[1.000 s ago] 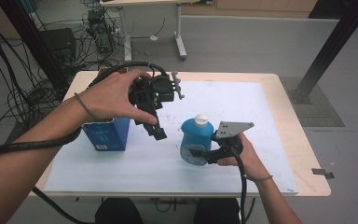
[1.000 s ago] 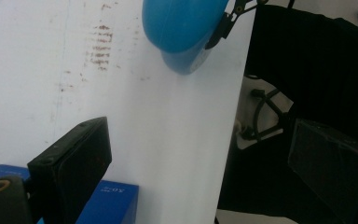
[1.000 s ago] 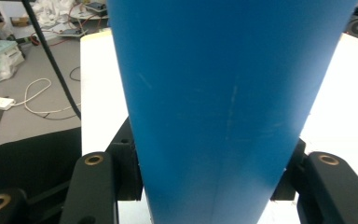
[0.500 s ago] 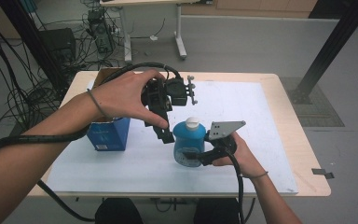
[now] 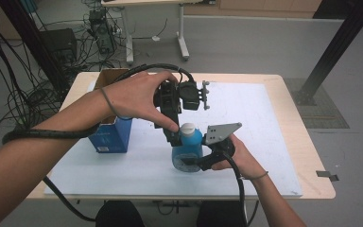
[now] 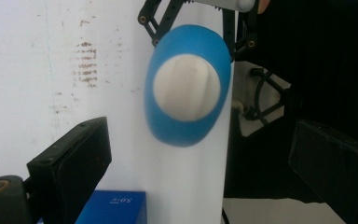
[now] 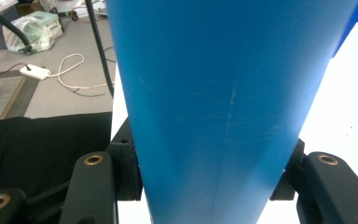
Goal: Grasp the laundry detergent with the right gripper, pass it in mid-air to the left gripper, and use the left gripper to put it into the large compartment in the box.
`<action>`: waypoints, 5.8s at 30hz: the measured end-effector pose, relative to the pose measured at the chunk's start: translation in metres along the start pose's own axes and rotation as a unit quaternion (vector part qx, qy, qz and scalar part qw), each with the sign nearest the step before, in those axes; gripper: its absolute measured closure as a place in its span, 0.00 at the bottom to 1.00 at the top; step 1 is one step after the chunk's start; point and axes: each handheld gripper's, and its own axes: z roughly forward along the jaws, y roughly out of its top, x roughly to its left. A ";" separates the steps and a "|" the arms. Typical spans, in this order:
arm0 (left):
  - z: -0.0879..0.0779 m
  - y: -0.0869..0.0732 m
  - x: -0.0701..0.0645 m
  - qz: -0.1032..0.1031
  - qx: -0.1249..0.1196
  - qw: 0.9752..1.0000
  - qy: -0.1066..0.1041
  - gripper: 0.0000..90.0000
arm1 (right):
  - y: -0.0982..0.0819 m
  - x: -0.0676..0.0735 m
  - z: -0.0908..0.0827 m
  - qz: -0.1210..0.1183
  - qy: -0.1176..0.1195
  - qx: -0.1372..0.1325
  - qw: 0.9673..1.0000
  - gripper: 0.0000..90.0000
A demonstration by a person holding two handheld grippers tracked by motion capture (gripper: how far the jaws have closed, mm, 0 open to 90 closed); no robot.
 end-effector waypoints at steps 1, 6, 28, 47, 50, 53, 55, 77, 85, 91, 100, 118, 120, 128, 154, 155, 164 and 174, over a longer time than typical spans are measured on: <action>0.001 0.002 0.000 0.001 0.002 1.000 0.001 0.07 | 0.001 0.000 0.001 -0.004 0.001 0.001 1.000 0.48; 0.006 0.012 -0.001 0.008 0.014 1.000 0.000 0.07 | 0.004 0.001 0.003 -0.010 0.005 0.005 1.000 0.48; 0.011 0.023 -0.003 0.017 0.024 1.000 0.000 0.07 | 0.003 0.001 0.005 -0.004 0.008 0.004 1.000 0.48; 0.009 0.018 -0.005 0.015 0.017 1.000 0.006 0.06 | 0.004 0.002 0.006 -0.006 0.006 0.004 1.000 0.48; 0.009 0.018 -0.005 0.015 0.016 1.000 0.006 0.06 | 0.004 0.002 0.006 -0.006 0.004 0.004 1.000 0.48; 0.010 0.018 -0.005 0.015 0.015 1.000 0.006 0.06 | 0.003 0.003 0.006 -0.004 0.004 0.003 1.000 0.48; 0.010 0.018 -0.004 0.016 0.015 1.000 0.005 0.06 | 0.003 0.003 0.006 -0.005 0.005 0.004 1.000 0.48; 0.011 0.015 -0.005 0.013 0.010 1.000 0.011 0.07 | 0.002 0.001 0.006 0.000 0.007 0.000 1.000 0.48; 0.011 0.015 -0.005 0.012 0.009 1.000 0.011 0.07 | 0.002 0.002 0.005 -0.001 0.006 -0.001 1.000 0.48; 0.009 0.013 -0.006 0.011 0.005 1.000 0.012 0.07 | 0.003 0.003 0.005 0.000 0.004 -0.002 1.000 0.48; 0.008 0.011 -0.006 0.010 0.005 1.000 0.012 0.07 | 0.003 0.003 0.005 -0.002 0.004 -0.003 1.000 0.48; 0.009 0.011 -0.006 0.009 0.004 1.000 0.013 0.07 | 0.004 0.003 0.004 -0.001 0.006 -0.007 1.000 0.48; 0.009 0.011 -0.006 0.008 0.004 1.000 0.013 0.07 | 0.005 0.003 0.004 -0.001 0.005 -0.006 1.000 0.48; 0.007 0.011 -0.006 0.009 0.003 1.000 0.015 0.07 | 0.005 0.003 0.005 -0.001 0.007 -0.006 1.000 0.48; 0.023 0.018 -0.012 0.021 0.017 0.999 0.017 0.06 | 0.011 0.006 0.002 -0.008 0.007 -0.011 1.000 0.48; 0.025 0.019 -0.012 0.022 0.018 0.999 0.016 0.06 | 0.012 0.006 0.002 -0.009 0.008 -0.012 1.000 0.48; 0.033 0.023 -0.016 0.024 0.027 0.999 0.017 0.06 | 0.015 0.007 0.002 -0.014 0.007 -0.012 1.000 0.48; 0.039 0.029 -0.019 0.032 0.045 0.998 0.020 0.07 | 0.018 0.009 0.003 -0.018 0.010 -0.013 1.000 0.48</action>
